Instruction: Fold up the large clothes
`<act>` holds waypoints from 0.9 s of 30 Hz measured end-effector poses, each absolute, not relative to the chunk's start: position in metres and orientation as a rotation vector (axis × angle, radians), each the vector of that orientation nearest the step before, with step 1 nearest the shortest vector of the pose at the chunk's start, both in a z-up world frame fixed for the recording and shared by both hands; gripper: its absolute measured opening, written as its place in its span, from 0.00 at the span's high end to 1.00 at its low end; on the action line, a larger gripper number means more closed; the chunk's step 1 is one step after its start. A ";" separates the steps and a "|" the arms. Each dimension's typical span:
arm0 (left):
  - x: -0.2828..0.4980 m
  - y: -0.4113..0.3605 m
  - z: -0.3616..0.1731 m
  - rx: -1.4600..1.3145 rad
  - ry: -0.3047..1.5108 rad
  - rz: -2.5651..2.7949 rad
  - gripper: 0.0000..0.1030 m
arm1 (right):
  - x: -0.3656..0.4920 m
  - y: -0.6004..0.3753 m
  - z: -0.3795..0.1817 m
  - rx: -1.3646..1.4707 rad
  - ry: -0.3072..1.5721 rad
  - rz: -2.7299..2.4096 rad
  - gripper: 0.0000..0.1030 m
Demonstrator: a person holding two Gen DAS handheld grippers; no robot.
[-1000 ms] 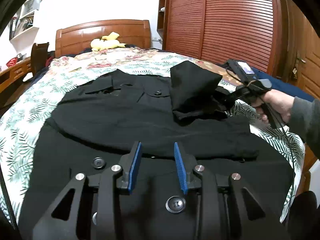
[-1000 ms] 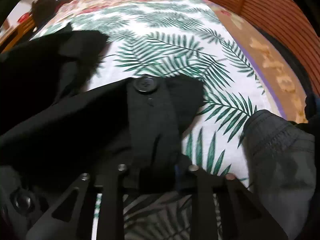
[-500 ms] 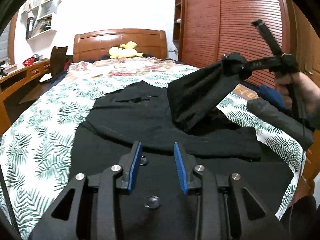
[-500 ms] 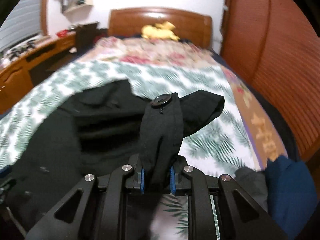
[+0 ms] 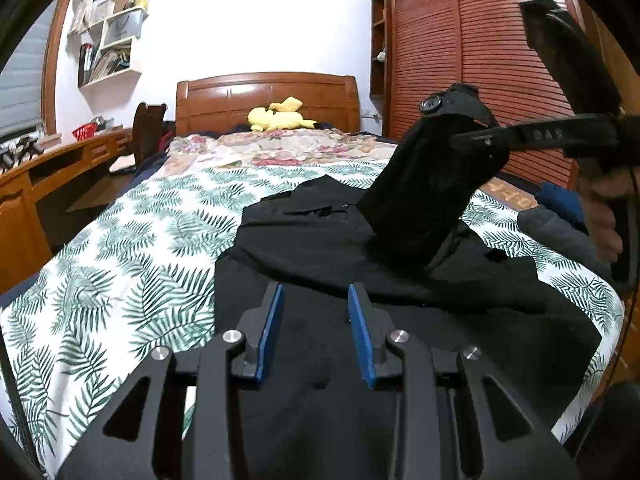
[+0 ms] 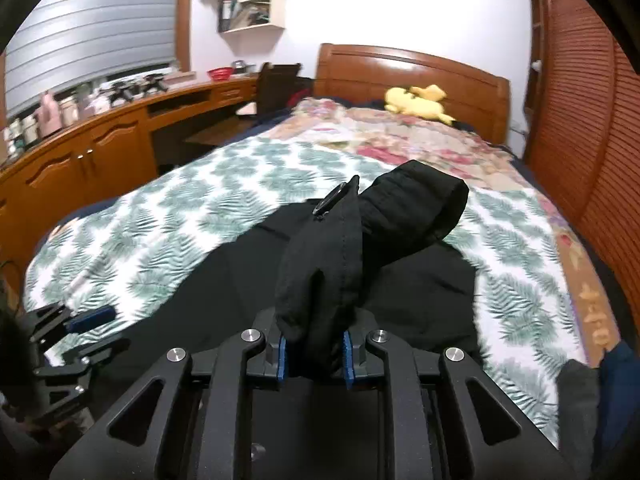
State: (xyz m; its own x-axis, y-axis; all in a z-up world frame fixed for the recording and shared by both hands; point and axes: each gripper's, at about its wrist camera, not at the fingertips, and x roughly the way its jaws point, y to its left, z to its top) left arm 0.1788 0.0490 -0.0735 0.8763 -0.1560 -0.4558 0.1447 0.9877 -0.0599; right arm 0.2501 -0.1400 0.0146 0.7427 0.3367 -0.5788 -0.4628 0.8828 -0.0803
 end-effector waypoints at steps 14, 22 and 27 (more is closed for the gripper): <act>0.162 0.092 -0.067 -0.078 0.463 -0.136 0.69 | 0.200 -0.086 -0.017 -0.256 0.640 0.542 0.47; 0.159 0.104 -0.066 -0.075 0.481 -0.137 0.69 | 0.172 -0.092 -0.018 -0.269 0.651 0.536 0.44; 0.157 0.105 -0.066 -0.064 0.477 -0.163 0.69 | 0.169 -0.106 -0.035 -0.319 0.677 0.468 0.44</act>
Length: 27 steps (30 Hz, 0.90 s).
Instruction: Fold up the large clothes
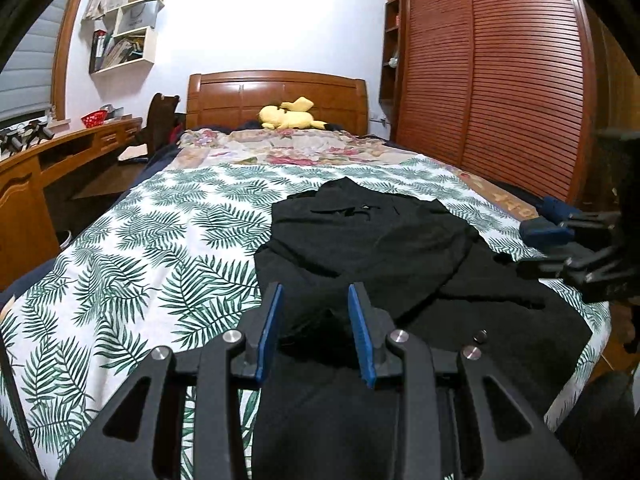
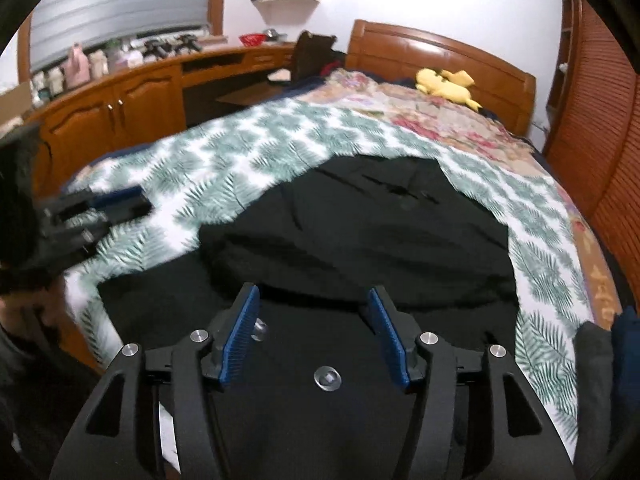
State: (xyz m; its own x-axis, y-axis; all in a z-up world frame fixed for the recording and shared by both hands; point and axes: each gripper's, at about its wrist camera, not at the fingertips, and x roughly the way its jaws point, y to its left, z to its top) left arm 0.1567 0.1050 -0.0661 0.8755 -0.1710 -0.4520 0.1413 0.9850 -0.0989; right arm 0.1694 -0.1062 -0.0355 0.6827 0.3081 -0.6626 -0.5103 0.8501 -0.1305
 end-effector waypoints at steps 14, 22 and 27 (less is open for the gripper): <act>0.182 0.086 -0.102 -0.045 0.602 -0.204 0.69 | 0.205 -0.156 -0.126 -0.282 0.752 0.397 0.44; 0.192 0.074 -0.108 -0.049 0.619 -0.200 0.69 | 0.216 -0.169 -0.157 -0.228 0.795 0.416 0.43; 0.204 0.074 -0.115 -0.035 0.637 -0.124 0.69 | 0.212 -0.173 -0.160 -0.216 0.774 0.429 0.43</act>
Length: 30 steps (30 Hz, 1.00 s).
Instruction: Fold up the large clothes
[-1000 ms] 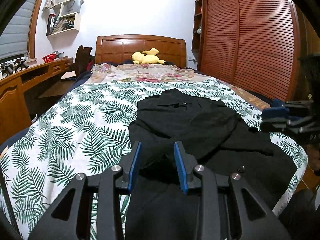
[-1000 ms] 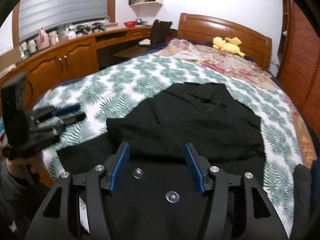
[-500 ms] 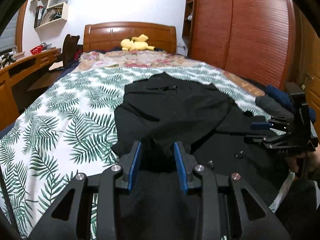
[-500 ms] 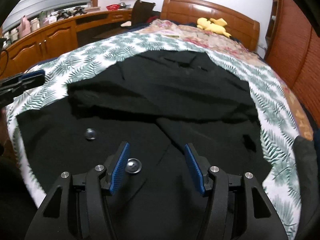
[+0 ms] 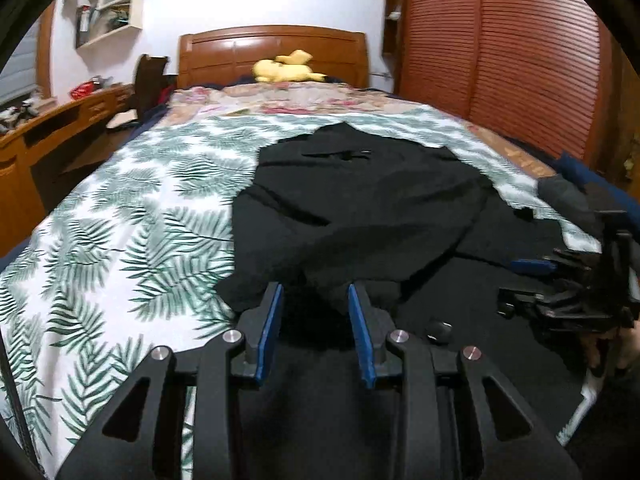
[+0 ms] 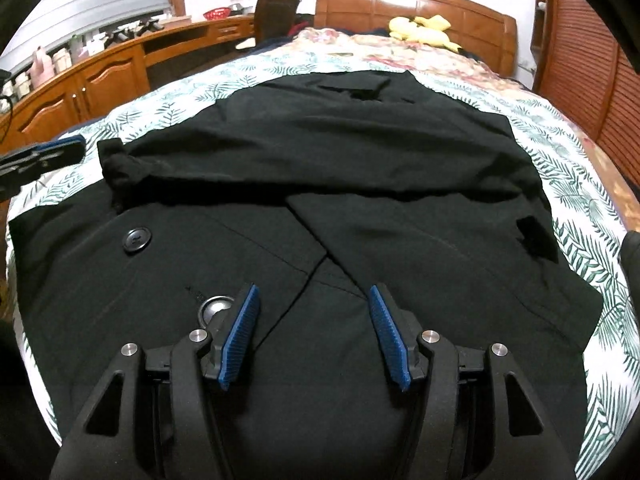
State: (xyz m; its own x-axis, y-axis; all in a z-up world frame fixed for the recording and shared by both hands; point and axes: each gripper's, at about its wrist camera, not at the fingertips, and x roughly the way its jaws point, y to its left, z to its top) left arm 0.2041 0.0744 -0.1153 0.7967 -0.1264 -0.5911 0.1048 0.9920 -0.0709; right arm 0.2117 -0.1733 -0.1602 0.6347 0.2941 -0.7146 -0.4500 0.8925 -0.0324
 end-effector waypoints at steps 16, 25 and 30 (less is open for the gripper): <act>0.236 0.072 -0.133 -0.058 0.730 -0.037 0.69 | 0.210 -0.169 -0.159 -0.223 0.759 0.428 0.43; 0.224 0.058 -0.126 -0.014 0.706 0.007 0.99 | 0.210 -0.170 -0.159 -0.218 0.762 0.434 0.43; 0.196 0.039 -0.109 0.010 0.667 -0.018 1.00 | 0.209 -0.170 -0.159 -0.215 0.761 0.437 0.43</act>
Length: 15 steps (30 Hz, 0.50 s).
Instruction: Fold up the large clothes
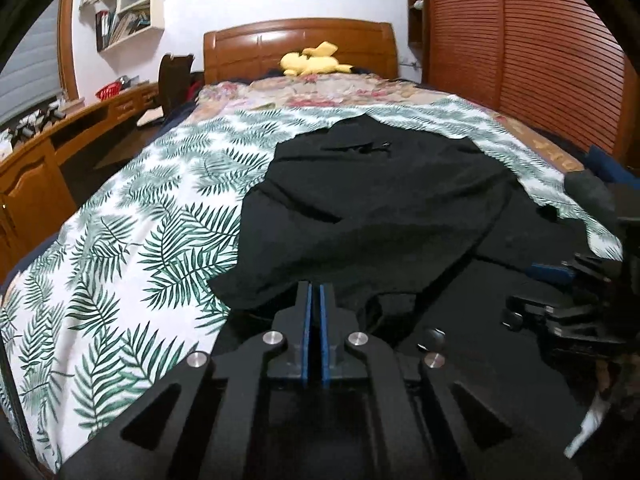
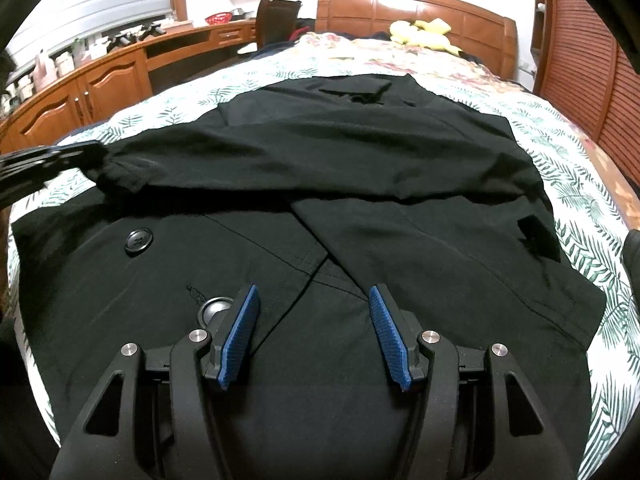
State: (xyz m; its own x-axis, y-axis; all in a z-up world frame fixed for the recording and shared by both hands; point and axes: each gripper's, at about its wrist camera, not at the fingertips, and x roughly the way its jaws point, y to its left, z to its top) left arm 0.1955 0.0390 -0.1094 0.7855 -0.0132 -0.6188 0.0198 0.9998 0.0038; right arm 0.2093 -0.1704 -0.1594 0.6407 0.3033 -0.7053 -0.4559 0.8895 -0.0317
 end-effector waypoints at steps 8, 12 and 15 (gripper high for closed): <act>0.167 0.021 -0.101 0.046 0.679 -0.033 1.00 | 0.208 -0.176 -0.158 -0.202 0.754 0.454 0.43; 0.159 0.022 -0.099 0.020 0.706 -0.059 0.97 | 0.206 -0.180 -0.158 -0.191 0.752 0.470 0.43; 0.152 0.029 -0.099 0.011 0.727 -0.063 0.92 | 0.204 -0.181 -0.158 -0.189 0.747 0.472 0.43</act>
State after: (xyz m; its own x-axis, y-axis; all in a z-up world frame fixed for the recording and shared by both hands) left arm 0.1516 0.0293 -0.0992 0.7453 -0.0534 -0.6646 0.0611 0.9981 -0.0117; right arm 0.2045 -0.1808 -0.1575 0.6355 0.3442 -0.6911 -0.4762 0.8793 0.0000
